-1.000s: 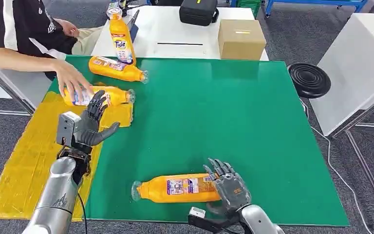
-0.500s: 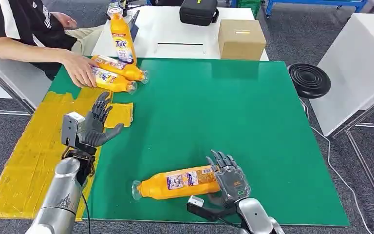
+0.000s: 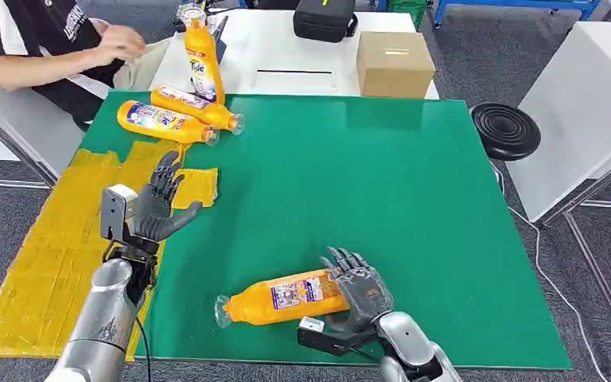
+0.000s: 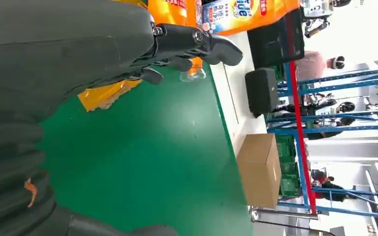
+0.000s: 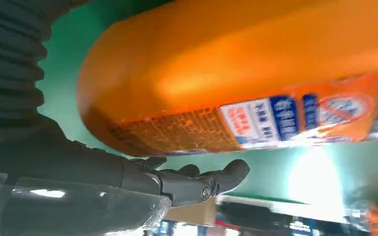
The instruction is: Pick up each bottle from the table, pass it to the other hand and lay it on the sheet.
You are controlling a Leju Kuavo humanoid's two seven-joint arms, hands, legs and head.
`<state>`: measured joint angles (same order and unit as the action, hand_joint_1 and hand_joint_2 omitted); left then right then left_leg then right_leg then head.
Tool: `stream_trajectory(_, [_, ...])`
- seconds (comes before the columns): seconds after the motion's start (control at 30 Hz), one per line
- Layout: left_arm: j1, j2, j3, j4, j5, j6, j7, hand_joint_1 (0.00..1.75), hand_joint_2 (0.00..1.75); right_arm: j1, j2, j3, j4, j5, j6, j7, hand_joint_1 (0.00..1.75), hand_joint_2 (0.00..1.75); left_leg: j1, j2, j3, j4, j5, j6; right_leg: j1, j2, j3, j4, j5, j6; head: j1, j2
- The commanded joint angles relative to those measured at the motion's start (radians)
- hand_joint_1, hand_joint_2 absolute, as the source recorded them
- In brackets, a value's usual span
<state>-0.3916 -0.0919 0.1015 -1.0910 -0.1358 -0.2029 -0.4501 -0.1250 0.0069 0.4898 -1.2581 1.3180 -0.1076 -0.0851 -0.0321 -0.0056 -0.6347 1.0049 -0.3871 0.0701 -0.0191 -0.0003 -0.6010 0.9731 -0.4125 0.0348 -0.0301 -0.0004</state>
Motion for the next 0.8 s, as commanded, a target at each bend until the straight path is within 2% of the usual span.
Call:
stream_trajectory(0.03, [-0.041,0.004,0.012,0.076,0.008,-0.009,-0.003,0.0,1.75,-0.089,-0.053,0.13,0.122,0.042,-0.022,-0.072,0.0,1.75,0.002,0.001,0.006,-0.002,-0.001,-0.007,0.001,0.0,0.006,-0.003,0.0,-0.003,0.0,0.0])
stream_trajectory(0.1, [-0.04,0.007,0.014,0.08,0.012,-0.012,-0.005,0.0,1.75,-0.092,-0.058,0.156,0.12,0.056,-0.029,-0.086,0.0,1.75,0.001,0.0,0.003,-0.001,0.0,-0.004,0.001,0.0,0.003,-0.001,0.0,-0.002,0.0,0.0])
stream_trajectory(0.23, [-0.041,0.008,0.016,0.085,0.013,-0.012,-0.006,0.0,1.75,-0.098,-0.059,0.171,0.13,0.058,-0.023,-0.089,0.0,1.75,0.001,0.0,0.004,-0.001,-0.001,-0.006,0.001,0.0,0.005,-0.002,0.0,-0.002,0.0,0.0])
stream_trajectory(0.43, [-0.052,0.014,0.022,0.104,0.015,-0.01,-0.011,0.0,1.75,-0.127,-0.059,0.199,0.24,0.052,0.081,-0.061,0.0,1.75,0.001,0.0,0.004,-0.001,0.0,-0.005,0.001,0.0,0.004,-0.002,0.0,-0.002,0.0,0.0])
stream_trajectory(0.5, [-0.061,0.02,0.022,0.118,0.018,-0.009,-0.01,0.0,1.75,-0.133,-0.057,0.194,0.265,0.032,0.112,-0.059,0.0,1.75,0.002,0.0,0.007,-0.003,0.0,-0.008,0.002,-0.001,0.007,-0.004,0.0,-0.003,0.0,0.0])
stream_trajectory(0.53, [-0.067,0.021,0.023,0.126,0.02,-0.008,-0.011,0.0,1.75,-0.139,-0.058,0.192,0.28,0.022,0.134,-0.055,0.0,1.75,0.002,0.0,0.005,-0.002,0.0,-0.005,0.001,-0.001,0.005,-0.003,0.0,-0.002,0.0,0.0])
stream_trajectory(0.6, [-0.072,0.019,0.022,0.128,0.022,-0.007,-0.011,0.0,1.75,-0.147,-0.062,0.185,0.299,0.013,0.157,-0.042,0.19,1.75,0.003,0.0,0.008,-0.004,0.0,-0.008,0.002,-0.001,0.008,-0.005,0.001,-0.004,0.0,0.0])
stream_trajectory(0.63, [-0.073,0.018,0.022,0.128,0.022,-0.006,-0.011,0.0,1.75,-0.148,-0.064,0.184,0.3,0.013,0.157,-0.042,0.19,1.75,0.003,0.001,0.006,-0.002,0.0,-0.005,0.002,-0.001,0.006,-0.003,0.002,-0.004,0.0,0.0])
stream_trajectory(0.73, [-0.073,0.018,0.022,0.128,0.022,-0.006,-0.011,0.0,1.75,-0.148,-0.064,0.184,0.3,0.013,0.157,-0.042,0.19,1.75,0.004,0.0,0.007,-0.002,0.001,-0.007,0.002,-0.001,0.005,-0.003,0.002,-0.006,0.0,0.0])
stream_trajectory(0.77, [-0.071,0.016,0.022,0.123,0.023,-0.005,-0.007,0.0,1.75,-0.155,-0.066,0.19,0.31,0.01,0.175,-0.032,1.45,1.75,0.004,-0.001,0.008,-0.003,0.001,-0.009,0.002,-0.002,0.007,-0.004,0.002,-0.006,0.0,0.0])
stream_trajectory(0.8, [-0.07,0.014,0.022,0.12,0.025,-0.006,-0.004,0.0,1.75,-0.159,-0.069,0.19,0.32,-0.002,0.186,-0.032,1.75,1.75,0.005,-0.002,0.009,-0.002,0.001,-0.01,0.003,-0.003,0.003,-0.004,0.002,-0.008,0.0,0.0])
